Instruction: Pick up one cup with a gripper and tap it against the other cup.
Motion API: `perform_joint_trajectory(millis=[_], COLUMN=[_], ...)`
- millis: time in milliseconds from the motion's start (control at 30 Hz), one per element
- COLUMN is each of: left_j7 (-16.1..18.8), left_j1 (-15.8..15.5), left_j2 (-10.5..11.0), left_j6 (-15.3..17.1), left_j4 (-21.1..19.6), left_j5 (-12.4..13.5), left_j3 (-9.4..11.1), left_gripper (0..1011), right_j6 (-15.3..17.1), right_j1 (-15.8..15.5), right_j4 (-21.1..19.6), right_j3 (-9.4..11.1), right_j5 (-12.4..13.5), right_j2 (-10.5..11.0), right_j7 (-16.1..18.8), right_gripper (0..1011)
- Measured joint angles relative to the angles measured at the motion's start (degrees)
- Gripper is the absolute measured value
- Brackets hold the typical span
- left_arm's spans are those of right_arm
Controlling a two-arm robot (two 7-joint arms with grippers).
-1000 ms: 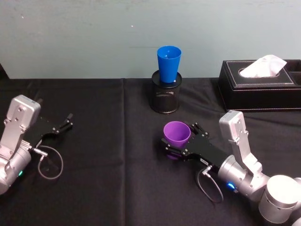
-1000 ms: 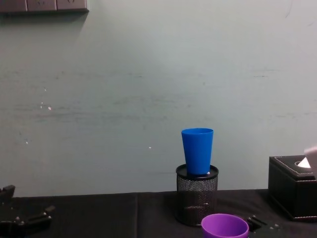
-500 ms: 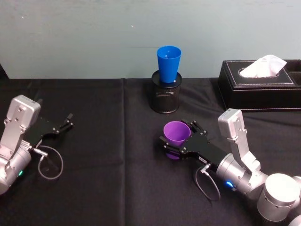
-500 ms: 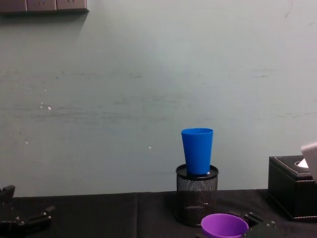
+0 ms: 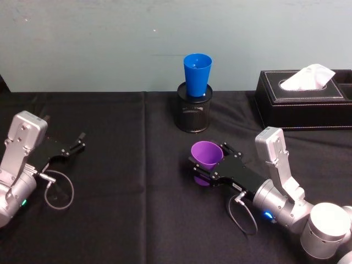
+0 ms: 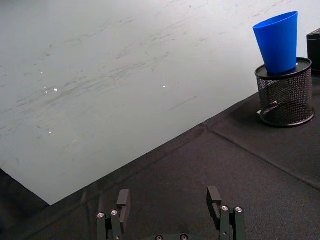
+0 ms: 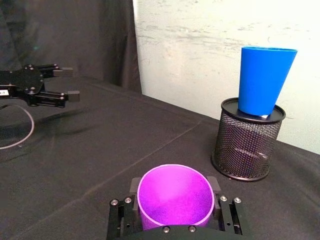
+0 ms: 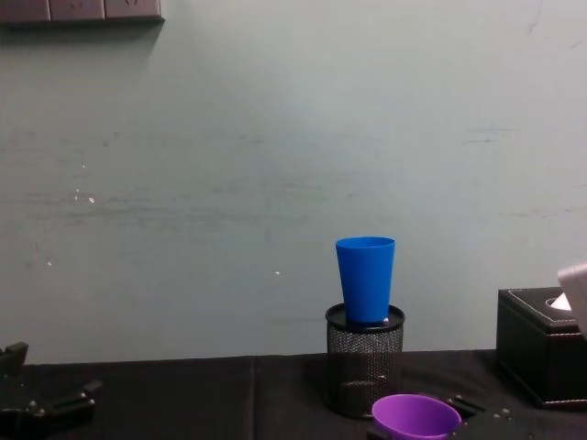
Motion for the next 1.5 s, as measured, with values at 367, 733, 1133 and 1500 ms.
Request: perform_joint_trajectory(millis=[367,733,1133,1500], left_j7=[0.00,0.00,0.00,0.00], left_j1=[0.00,0.00,0.00,0.00], left_j2=[0.00,0.00,0.00,0.00], left_j6=[0.00,0.00,0.00,0.00], left_j4=[0.00,0.00,0.00,0.00], left_j5=[0.00,0.00,0.00,0.00], left_j3=[0.00,0.00,0.00,0.00], left_gripper=[1000,1000,1000,1000], right_j6=[0.02,6.86,18.47,19.82], right_j1=[-0.15,-0.87,0.57,0.98], right_j4=[-0.61,-10.80,-18.99,-19.72], right_j3=[0.20,2.85,5.38,5.30], right_j5=[-0.23,-1.22,3.31,5.09], right_j2=[0.14,2.36,3.45,3.51], right_j7=[-0.17,-0.34,-0.40,-1.12], right_gripper=[751,751,751,751])
